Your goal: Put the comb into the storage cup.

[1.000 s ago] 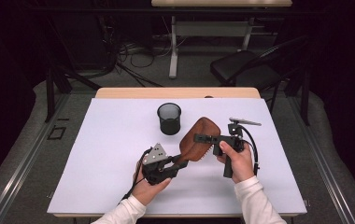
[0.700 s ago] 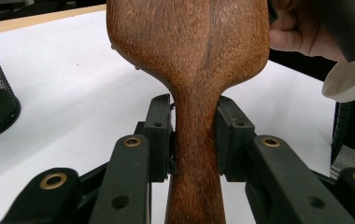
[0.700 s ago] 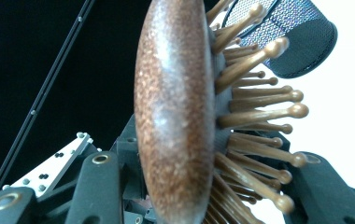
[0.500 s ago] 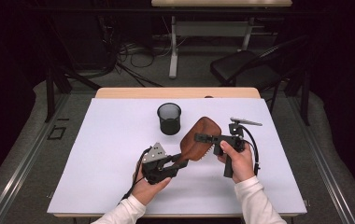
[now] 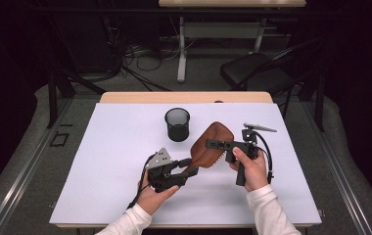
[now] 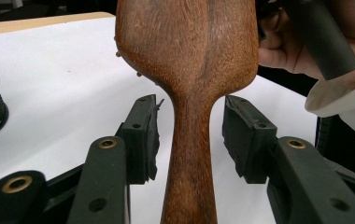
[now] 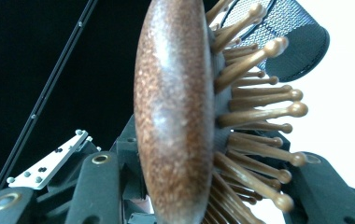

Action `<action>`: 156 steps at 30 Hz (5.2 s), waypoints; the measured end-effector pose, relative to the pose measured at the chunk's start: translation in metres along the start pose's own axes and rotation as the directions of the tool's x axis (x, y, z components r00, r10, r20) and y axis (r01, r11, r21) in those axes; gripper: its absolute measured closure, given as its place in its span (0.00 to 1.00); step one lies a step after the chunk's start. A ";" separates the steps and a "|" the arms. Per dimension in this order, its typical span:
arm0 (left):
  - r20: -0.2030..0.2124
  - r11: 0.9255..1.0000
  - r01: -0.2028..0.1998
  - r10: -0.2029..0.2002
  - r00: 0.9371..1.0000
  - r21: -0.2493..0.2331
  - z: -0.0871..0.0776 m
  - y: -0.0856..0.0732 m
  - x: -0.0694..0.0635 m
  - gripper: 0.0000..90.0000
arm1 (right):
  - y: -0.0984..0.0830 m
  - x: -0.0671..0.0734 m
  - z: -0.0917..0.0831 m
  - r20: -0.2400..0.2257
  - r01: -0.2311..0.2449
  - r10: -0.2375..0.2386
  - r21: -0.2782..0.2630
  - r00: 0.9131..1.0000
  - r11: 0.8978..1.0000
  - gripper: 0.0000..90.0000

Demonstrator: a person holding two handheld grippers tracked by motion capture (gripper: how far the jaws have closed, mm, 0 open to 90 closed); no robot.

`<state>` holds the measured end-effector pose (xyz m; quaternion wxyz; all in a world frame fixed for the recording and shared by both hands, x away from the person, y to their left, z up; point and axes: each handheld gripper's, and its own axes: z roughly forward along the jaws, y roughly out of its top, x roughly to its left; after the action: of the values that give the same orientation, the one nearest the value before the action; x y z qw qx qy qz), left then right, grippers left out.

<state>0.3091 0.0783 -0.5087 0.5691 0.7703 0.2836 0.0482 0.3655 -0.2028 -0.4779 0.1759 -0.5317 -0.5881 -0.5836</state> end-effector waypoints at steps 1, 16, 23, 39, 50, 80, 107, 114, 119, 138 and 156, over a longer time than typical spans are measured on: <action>0.000 1.000 0.003 -0.003 1.000 0.000 0.000 0.000 0.000 0.61 | 0.000 0.000 0.000 -0.001 0.001 -0.001 0.001 1.000 1.000 0.54; -0.013 0.997 0.003 -0.004 1.000 -0.072 -0.004 0.003 0.002 0.49 | 0.005 -0.004 -0.013 -0.008 -0.009 0.008 -0.034 1.000 0.999 0.54; -0.005 0.996 0.015 -0.015 1.000 -0.088 -0.007 0.006 0.004 0.46 | 0.007 -0.006 -0.018 -0.001 -0.011 0.011 -0.053 1.000 0.999 0.54; -0.059 0.995 0.005 -0.011 0.998 -0.101 -0.013 0.013 0.008 0.44 | 0.008 -0.009 -0.022 0.020 -0.008 0.009 -0.063 1.000 0.998 0.54; -0.134 0.991 -0.015 -0.003 0.991 -0.133 -0.022 0.015 0.020 0.44 | 0.008 -0.009 -0.023 0.022 -0.009 0.010 -0.070 1.000 0.998 0.54; -0.300 0.992 0.052 -0.085 0.950 -0.116 -0.040 0.015 0.062 0.28 | 0.007 -0.007 -0.023 0.013 -0.009 0.010 -0.076 1.000 0.997 0.54; -0.388 0.996 0.068 -0.087 0.918 -0.061 -0.051 0.013 0.083 0.00 | 0.007 -0.008 -0.023 0.031 -0.001 0.004 -0.092 0.999 0.996 0.54; -0.387 0.995 0.086 -0.097 0.917 -0.046 -0.052 0.013 0.085 0.01 | 0.006 -0.008 -0.022 0.037 0.000 0.004 -0.098 0.999 0.995 0.54; -0.391 0.995 0.089 -0.096 0.916 -0.034 -0.053 0.014 0.086 0.01 | 0.006 -0.008 -0.023 0.043 0.006 -0.002 -0.095 0.999 0.995 0.54; -0.389 0.995 0.095 -0.092 0.917 -0.012 -0.056 0.016 0.088 0.01 | 0.004 -0.004 -0.015 0.075 0.031 -0.024 -0.096 0.997 0.995 0.54; -0.391 0.995 0.102 -0.099 0.915 -0.012 -0.058 0.016 0.090 0.01 | 0.014 -0.007 -0.004 0.139 -0.028 0.040 -0.084 0.989 0.996 0.54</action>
<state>0.3673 0.1686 -0.4964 0.4994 0.7320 0.4309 0.1706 0.3780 -0.2127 -0.4757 0.1220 -0.5883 -0.5654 -0.5650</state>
